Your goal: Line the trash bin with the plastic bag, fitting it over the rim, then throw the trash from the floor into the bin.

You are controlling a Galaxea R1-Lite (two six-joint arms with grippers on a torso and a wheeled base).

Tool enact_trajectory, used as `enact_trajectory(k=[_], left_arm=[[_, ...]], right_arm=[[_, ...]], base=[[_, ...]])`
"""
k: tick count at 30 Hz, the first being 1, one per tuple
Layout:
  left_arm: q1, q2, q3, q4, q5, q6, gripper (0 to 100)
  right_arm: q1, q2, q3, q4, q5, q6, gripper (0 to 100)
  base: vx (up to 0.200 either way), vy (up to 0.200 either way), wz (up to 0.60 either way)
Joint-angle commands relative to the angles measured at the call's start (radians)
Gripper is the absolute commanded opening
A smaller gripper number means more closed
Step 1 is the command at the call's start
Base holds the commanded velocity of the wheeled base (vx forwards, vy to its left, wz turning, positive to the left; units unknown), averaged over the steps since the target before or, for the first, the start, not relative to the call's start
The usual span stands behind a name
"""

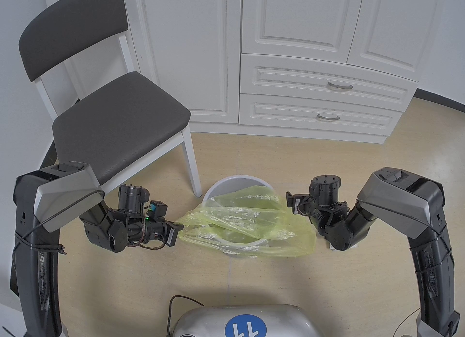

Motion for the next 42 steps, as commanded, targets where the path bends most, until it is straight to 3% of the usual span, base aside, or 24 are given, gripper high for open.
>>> enact_trajectory(k=[1, 8, 17, 29, 35, 42], left_arm=[[0.003, -0.002, 0.004, -0.004, 0.0, 0.001, 0], [0.005, -0.008, 0.005, -0.004, 0.0, 0.001, 0], [0.005, -0.008, 0.008, -0.004, -0.002, 0.001, 0], [0.005, -0.008, 0.008, -0.004, -0.007, 0.001, 0], [0.005, -0.008, 0.008, -0.004, -0.007, 0.001, 0], [0.005, -0.008, 0.007, -0.007, -0.007, 0.001, 0]], right_arm=[[-0.026, 0.023, -0.198, 0.209, -0.018, 0.004, 100], [0.019, -0.04, -0.212, 0.299, -0.003, 0.007, 100], [0.071, -0.095, -0.108, 0.368, 0.048, 0.009, 100], [0.128, -0.058, -0.166, 0.427, 0.062, 0.01, 100], [0.168, -0.046, -0.189, 0.428, 0.139, 0.047, 100], [0.184, -0.025, -0.224, 0.43, 0.166, 0.11, 100]], base=[[0.0, 0.0, 0.0], [0.0, 0.0, 0.0], [0.0, 0.0, 0.0], [0.0, 0.0, 0.0], [0.0, 0.0, 0.0], [0.0, 0.0, 0.0]])
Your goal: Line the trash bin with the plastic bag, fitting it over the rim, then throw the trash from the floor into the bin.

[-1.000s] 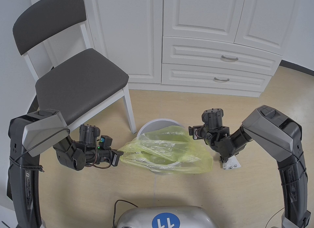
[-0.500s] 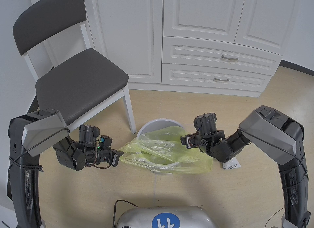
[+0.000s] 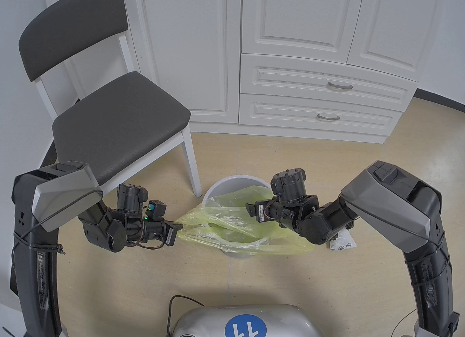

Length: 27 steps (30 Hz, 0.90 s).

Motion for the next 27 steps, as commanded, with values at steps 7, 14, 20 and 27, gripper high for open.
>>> enact_trajectory(k=[7, 14, 20, 27], left_arm=[[0.0, 0.004, 0.0, -0.02, 0.0, 0.0, 0], [0.0, 0.002, 0.0, -0.02, 0.001, 0.0, 0], [0.0, 0.004, 0.0, -0.022, 0.0, -0.001, 0], [-0.001, 0.004, 0.002, -0.031, 0.0, -0.001, 0]], right_arm=[[0.083, 0.007, -0.02, 0.001, 0.024, 0.051, 100], [0.067, 0.089, -0.115, 0.036, 0.042, 0.074, 100], [0.061, 0.089, -0.201, 0.113, 0.041, 0.149, 100], [0.07, -0.071, -0.078, 0.105, 0.036, 0.125, 100]], base=[[0.0, 0.0, 0.0], [0.0, 0.0, 0.0], [0.0, 0.0, 0.0], [0.0, 0.0, 0.0]])
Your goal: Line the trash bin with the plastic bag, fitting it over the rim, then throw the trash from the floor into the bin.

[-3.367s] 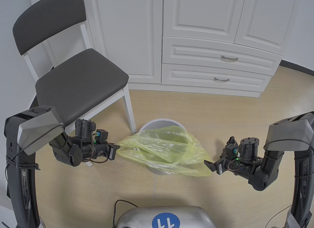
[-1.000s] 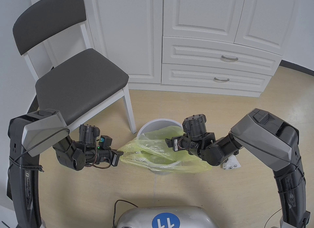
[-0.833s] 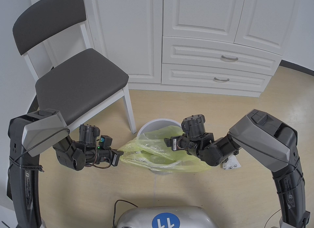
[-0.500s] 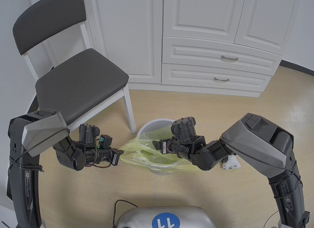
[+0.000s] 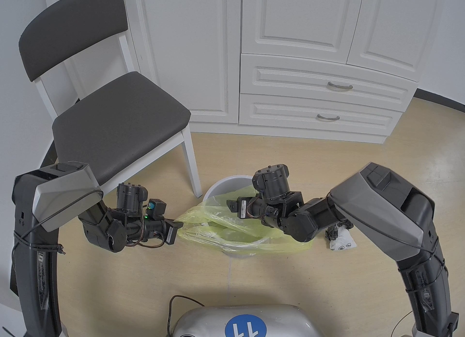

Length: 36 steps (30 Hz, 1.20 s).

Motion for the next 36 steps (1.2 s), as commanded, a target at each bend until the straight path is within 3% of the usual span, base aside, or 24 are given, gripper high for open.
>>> enact_trajectory(k=[1, 2, 3, 7, 8, 10, 16, 22, 33, 36], left_arm=[[-0.002, -0.001, 0.007, -0.005, -0.001, -0.002, 0], [0.0, -0.001, 0.01, -0.005, -0.001, -0.004, 0], [0.0, -0.001, 0.011, -0.005, -0.003, -0.002, 100], [0.004, -0.003, 0.013, -0.01, -0.041, -0.004, 100], [0.004, -0.003, 0.013, -0.01, -0.041, -0.004, 100], [0.009, -0.003, 0.01, -0.01, -0.052, -0.005, 100], [0.009, -0.003, 0.008, -0.01, -0.052, -0.005, 100], [0.012, -0.003, 0.007, -0.01, -0.052, -0.005, 100], [0.013, -0.003, 0.007, -0.024, -0.052, -0.005, 100], [0.013, -0.003, 0.007, -0.025, -0.052, -0.005, 100]], right_arm=[[0.015, -0.148, 0.125, -0.003, -0.007, -0.049, 100], [0.019, -0.171, 0.157, -0.003, -0.012, -0.083, 100], [0.021, -0.182, 0.171, -0.004, -0.013, -0.099, 100], [0.039, -0.242, 0.338, -0.011, -0.07, -0.314, 100], [0.039, -0.242, 0.338, -0.011, -0.07, -0.314, 100], [0.048, -0.245, 0.435, -0.081, -0.085, -0.449, 100], [0.068, -0.143, 0.495, -0.325, -0.091, -0.606, 100], [0.075, -0.024, 0.406, -0.376, -0.096, -0.633, 100], [0.079, 0.021, 0.343, -0.377, -0.098, -0.627, 100], [0.078, 0.044, 0.303, -0.377, -0.131, -0.627, 100]], base=[[0.0, 0.0, 0.0], [0.0, 0.0, 0.0], [0.0, 0.0, 0.0], [0.0, 0.0, 0.0], [0.0, 0.0, 0.0], [0.0, 0.0, 0.0], [0.0, 0.0, 0.0], [0.0, 0.0, 0.0], [0.0, 0.0, 0.0], [0.0, 0.0, 0.0]])
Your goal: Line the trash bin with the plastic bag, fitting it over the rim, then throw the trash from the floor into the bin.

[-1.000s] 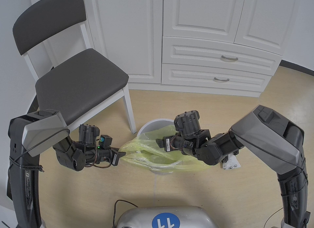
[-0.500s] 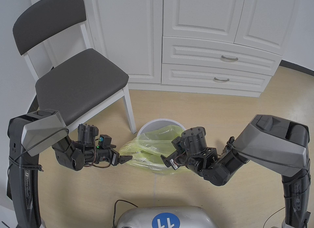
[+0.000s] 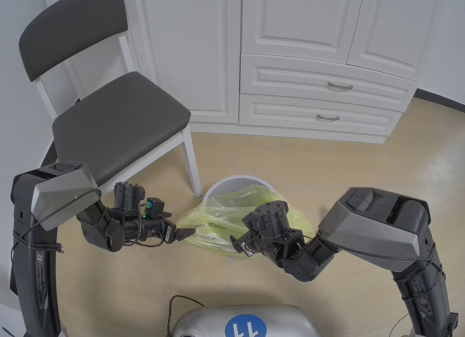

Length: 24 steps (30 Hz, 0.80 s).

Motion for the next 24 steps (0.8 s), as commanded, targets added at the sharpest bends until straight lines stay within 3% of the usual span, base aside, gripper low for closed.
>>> enact_trajectory(k=[1, 9, 10, 21, 24], left_arm=[[0.0, 0.0, 0.0, -0.001, 0.0, 0.001, 100], [0.002, 0.003, 0.005, -0.03, 0.0, 0.001, 100], [0.002, 0.003, 0.005, -0.036, 0.0, 0.001, 100], [0.005, 0.0, 0.006, -0.048, 0.0, -0.002, 100], [0.008, -0.003, 0.006, -0.062, 0.0, -0.002, 100]], right_arm=[[-0.002, 0.048, -0.053, 0.002, -0.032, 0.0, 100], [-0.013, 0.111, -0.144, 0.002, -0.041, 0.0, 100], [-0.013, 0.117, -0.153, 0.002, -0.041, 0.0, 0], [-0.015, 0.021, -0.174, 0.016, -0.042, 0.008, 0], [-0.028, 0.021, -0.254, 0.021, -0.068, 0.008, 0]], base=[[0.0, 0.0, 0.0], [0.0, 0.0, 0.0], [0.0, 0.0, 0.0], [0.0, 0.0, 0.0], [0.0, 0.0, 0.0]])
